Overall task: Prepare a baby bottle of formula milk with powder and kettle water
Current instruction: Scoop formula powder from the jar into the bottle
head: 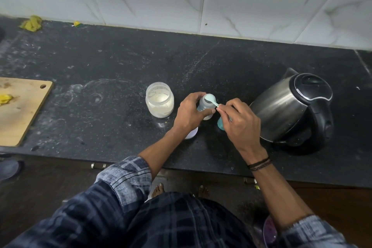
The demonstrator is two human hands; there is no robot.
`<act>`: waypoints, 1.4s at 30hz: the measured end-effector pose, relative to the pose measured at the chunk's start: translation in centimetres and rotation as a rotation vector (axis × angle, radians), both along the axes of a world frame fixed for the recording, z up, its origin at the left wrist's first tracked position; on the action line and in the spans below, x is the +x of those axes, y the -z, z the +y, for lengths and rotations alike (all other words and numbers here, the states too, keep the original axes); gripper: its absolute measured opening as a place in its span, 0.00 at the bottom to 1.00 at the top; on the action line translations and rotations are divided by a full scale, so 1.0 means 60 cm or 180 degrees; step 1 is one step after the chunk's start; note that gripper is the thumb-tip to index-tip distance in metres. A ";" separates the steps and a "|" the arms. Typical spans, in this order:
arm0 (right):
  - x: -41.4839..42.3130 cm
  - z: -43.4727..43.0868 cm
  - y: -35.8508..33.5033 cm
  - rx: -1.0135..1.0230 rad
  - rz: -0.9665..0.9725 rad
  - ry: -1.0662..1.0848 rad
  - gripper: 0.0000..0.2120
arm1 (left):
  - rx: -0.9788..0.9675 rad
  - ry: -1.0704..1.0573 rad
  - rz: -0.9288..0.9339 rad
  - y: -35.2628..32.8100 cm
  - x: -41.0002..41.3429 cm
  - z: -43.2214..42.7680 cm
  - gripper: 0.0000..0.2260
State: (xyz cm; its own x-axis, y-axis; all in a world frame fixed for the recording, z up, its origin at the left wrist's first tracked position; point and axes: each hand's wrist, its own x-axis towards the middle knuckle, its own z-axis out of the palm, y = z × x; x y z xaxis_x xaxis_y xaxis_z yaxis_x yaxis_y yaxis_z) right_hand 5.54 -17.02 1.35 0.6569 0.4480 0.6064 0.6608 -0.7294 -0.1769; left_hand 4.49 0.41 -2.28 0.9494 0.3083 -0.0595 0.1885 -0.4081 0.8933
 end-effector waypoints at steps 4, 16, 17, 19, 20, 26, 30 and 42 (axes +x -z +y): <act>0.000 -0.001 -0.002 -0.0008 -0.0012 -0.0008 0.05 | 0.0012 0.0007 0.0025 -0.004 0.000 0.000 0.27; -0.002 0.002 -0.003 0.0059 -0.0025 0.0034 0.04 | 0.0041 0.0053 0.0100 -0.009 -0.001 0.001 0.27; -0.002 0.002 -0.004 0.0159 0.0060 0.0057 0.04 | 0.0038 0.0046 0.0102 -0.010 -0.001 0.001 0.27; -0.001 0.004 -0.006 0.0520 0.0362 0.0166 0.03 | 0.0029 0.0035 0.0115 -0.012 -0.001 0.000 0.27; -0.002 0.004 -0.007 0.0733 0.0567 0.0230 0.03 | 0.0017 0.0031 0.0116 -0.012 0.000 0.001 0.27; -0.009 0.008 -0.020 0.1975 0.1556 0.0538 0.01 | -0.0134 0.0095 0.0114 -0.011 -0.001 -0.002 0.28; -0.011 0.016 -0.029 0.2998 0.2488 0.0801 0.04 | -0.0366 0.0117 0.0101 -0.012 -0.004 0.001 0.39; 0.013 0.067 -0.088 0.3419 0.3085 0.0498 0.04 | 0.0075 -0.1188 -0.1200 -0.096 -0.099 0.046 0.16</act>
State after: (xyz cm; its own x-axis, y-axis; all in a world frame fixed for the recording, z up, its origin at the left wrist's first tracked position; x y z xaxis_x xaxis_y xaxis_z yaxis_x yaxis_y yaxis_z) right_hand 6.30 -12.99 6.66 0.9937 -0.0401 -0.1045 -0.1051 -0.0126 -0.9944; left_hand -1.45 3.20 3.46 0.7291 0.6264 0.2758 -0.0078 -0.3953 0.9185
